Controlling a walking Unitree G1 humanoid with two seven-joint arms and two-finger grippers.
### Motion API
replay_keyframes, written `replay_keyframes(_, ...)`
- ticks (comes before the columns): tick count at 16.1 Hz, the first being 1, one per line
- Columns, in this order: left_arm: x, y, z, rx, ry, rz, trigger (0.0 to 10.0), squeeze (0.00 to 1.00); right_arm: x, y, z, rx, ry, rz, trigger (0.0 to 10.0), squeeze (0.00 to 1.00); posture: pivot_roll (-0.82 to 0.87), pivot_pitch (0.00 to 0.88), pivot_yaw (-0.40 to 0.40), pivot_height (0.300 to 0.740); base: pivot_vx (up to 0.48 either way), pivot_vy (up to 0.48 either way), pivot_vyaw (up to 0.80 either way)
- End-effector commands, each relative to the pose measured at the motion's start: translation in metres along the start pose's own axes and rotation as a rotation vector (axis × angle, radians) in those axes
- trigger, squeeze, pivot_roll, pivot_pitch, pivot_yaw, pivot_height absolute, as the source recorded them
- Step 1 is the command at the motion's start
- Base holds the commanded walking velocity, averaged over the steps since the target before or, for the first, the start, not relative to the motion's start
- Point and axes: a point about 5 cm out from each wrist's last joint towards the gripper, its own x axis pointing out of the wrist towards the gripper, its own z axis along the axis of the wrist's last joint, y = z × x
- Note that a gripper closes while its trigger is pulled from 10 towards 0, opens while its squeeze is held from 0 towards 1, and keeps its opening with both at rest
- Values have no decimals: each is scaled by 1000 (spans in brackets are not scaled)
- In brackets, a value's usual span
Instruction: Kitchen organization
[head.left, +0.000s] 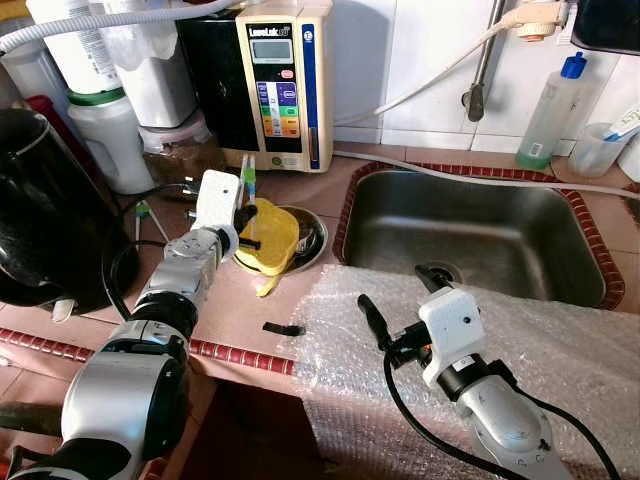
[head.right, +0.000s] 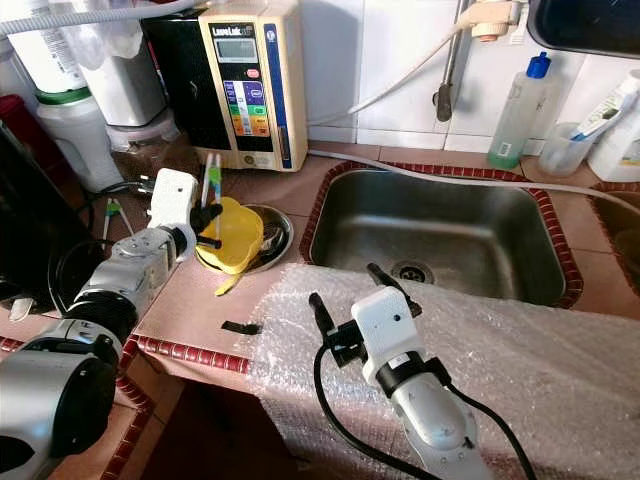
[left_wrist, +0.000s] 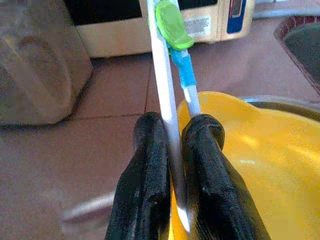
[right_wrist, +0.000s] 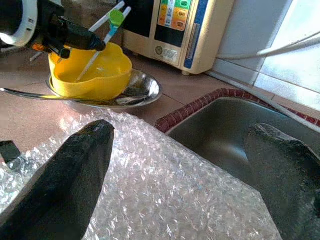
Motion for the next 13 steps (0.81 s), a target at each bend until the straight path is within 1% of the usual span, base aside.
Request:
replay_keyframes(1,-2,3,-4,-9,-5,18,0,0,2,-2,7,1,-36,1,10000,0,16,0,88,740,0,0,0)
replay_keyframes(3,-2,4,-2,-16,-23,21,0,0,2,-3,7,0,-36,2,10000,0,17,0,87,740,0,0,0)
replay_keyframes(5,-2,4,3,-27,-70,13,0,0,4,-3,7,-1,-39,4,10000,0,19,0,83,740,0,0,0)
replay_keyframes(6,-3,4,7,-41,-117,13,0,0,5,-2,8,-2,-42,10,10000,0,19,0,80,740,0,0,0)
replay_keyframes(8,-4,7,6,-44,-138,33,0,0,6,-3,8,-5,-45,15,10000,0,20,0,76,740,0,0,0)
replay_keyframes(9,-5,8,3,-48,-131,37,0,0,7,-3,8,-8,-44,17,10000,0,20,0,73,740,0,0,0)
replay_keyframes(11,-6,7,1,-56,-141,42,0,0,7,-4,7,-10,-44,18,10000,0,19,0,65,740,0,0,0)
replay_keyframes(12,-7,7,0,-90,-159,44,0,0,7,-4,8,-13,-44,20,10000,0,17,0,62,740,0,0,0)
replay_keyframes(13,-8,4,6,-99,-222,28,0,0,8,-6,8,-19,-43,18,10000,0,14,0,58,740,0,0,0)
